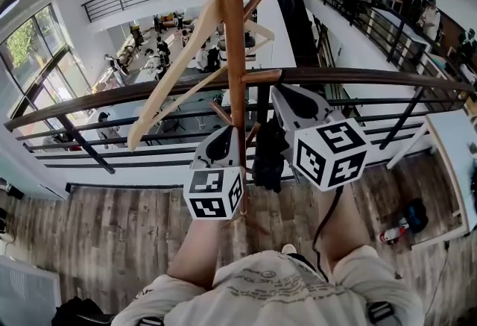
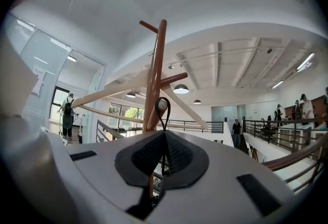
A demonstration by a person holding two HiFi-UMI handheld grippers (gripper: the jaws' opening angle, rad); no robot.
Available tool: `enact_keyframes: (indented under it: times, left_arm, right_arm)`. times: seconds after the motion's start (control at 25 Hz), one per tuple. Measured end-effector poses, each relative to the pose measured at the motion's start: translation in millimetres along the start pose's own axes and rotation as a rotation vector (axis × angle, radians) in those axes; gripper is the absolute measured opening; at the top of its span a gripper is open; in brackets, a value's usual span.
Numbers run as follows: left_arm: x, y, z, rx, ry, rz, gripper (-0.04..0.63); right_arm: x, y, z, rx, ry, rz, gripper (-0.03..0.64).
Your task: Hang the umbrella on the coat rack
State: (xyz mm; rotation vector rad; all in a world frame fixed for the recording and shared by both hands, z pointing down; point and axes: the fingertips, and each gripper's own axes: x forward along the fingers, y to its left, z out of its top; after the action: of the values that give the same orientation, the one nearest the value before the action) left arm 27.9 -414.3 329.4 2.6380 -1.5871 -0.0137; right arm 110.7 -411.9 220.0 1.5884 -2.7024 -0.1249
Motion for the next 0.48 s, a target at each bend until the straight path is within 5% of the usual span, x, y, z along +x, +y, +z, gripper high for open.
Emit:
enact_keyframes:
  times: [0.48]
  left_arm:
    - [3.9, 0.0, -2.4, -0.006, 0.000, -0.011, -0.002]
  right_arm:
    - [10.7, 6.6, -1.6, -0.086, 0.060, -0.002, 0.002]
